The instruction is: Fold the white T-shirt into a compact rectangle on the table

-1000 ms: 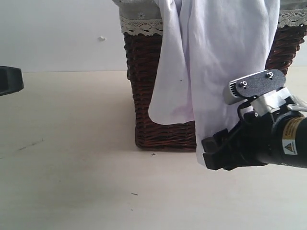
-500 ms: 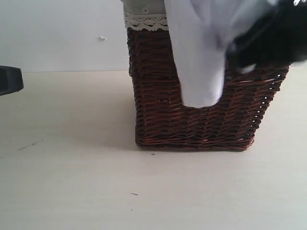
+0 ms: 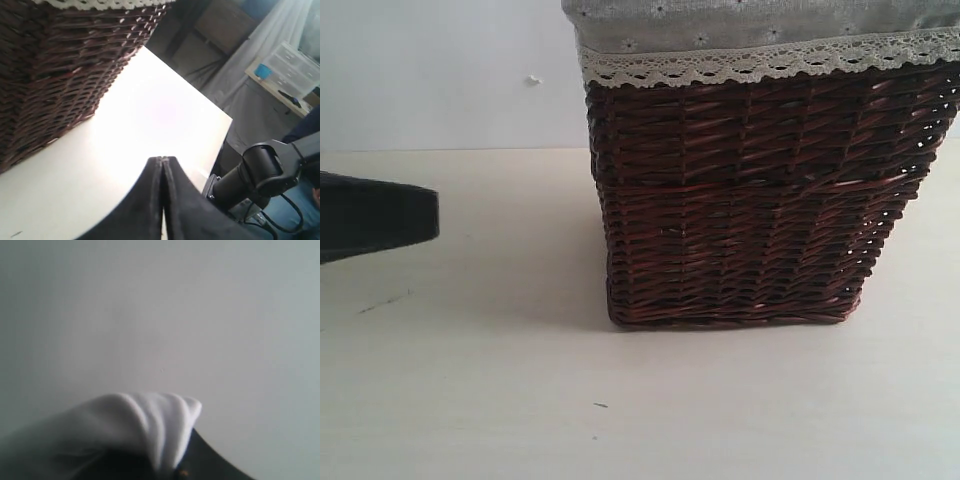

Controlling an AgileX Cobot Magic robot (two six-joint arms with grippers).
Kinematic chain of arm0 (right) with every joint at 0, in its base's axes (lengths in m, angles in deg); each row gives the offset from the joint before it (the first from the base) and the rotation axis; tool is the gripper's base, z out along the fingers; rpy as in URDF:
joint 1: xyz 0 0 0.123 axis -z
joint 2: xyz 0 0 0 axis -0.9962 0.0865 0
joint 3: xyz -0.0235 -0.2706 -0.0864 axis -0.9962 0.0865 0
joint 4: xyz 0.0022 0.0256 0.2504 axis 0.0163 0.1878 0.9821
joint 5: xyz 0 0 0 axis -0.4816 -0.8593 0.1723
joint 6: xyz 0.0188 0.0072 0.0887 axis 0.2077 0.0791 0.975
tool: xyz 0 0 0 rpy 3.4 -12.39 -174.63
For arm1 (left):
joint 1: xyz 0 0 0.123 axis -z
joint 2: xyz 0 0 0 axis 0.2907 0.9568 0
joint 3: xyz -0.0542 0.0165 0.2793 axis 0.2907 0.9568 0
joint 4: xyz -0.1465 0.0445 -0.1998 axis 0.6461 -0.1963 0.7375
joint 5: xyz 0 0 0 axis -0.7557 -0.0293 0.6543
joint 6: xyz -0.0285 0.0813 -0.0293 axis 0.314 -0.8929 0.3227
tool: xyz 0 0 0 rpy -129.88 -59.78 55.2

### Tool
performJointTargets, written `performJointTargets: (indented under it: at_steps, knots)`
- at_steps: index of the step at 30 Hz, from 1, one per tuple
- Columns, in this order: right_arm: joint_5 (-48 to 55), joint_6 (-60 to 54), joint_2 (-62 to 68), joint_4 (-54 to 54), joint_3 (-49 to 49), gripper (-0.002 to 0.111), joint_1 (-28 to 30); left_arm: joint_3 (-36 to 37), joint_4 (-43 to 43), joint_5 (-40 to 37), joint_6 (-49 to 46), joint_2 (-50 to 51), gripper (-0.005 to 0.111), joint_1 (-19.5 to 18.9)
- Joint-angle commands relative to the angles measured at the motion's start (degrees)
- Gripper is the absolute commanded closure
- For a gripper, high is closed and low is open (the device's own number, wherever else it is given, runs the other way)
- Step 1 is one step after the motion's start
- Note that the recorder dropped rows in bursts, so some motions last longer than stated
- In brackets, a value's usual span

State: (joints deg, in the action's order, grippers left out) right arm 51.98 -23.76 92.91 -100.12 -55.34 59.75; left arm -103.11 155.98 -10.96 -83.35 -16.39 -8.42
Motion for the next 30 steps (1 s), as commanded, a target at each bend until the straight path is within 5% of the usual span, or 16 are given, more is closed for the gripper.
performJointTargets:
  at_steps: [1,12,24,30]
  knots:
    - [-2.29,-3.90,6.04,3.87,-12.80,0.108,-0.02,-0.15,7.18,1.55,-6.42,5.26,0.107,7.97]
    - [-5.94,-12.50,14.25,18.86,-34.69,0.108,-0.02,-4.83,19.62,12.14,-23.77,21.90,0.107,27.13]
    - [-12.71,-30.78,14.62,53.09,-45.41,0.108,-0.02,-23.58,19.62,17.38,-24.75,43.06,0.107,36.46]
    - [-3.75,-37.38,14.51,68.42,-50.03,0.108,-0.02,-32.59,19.62,23.22,-24.04,50.91,0.107,39.68]
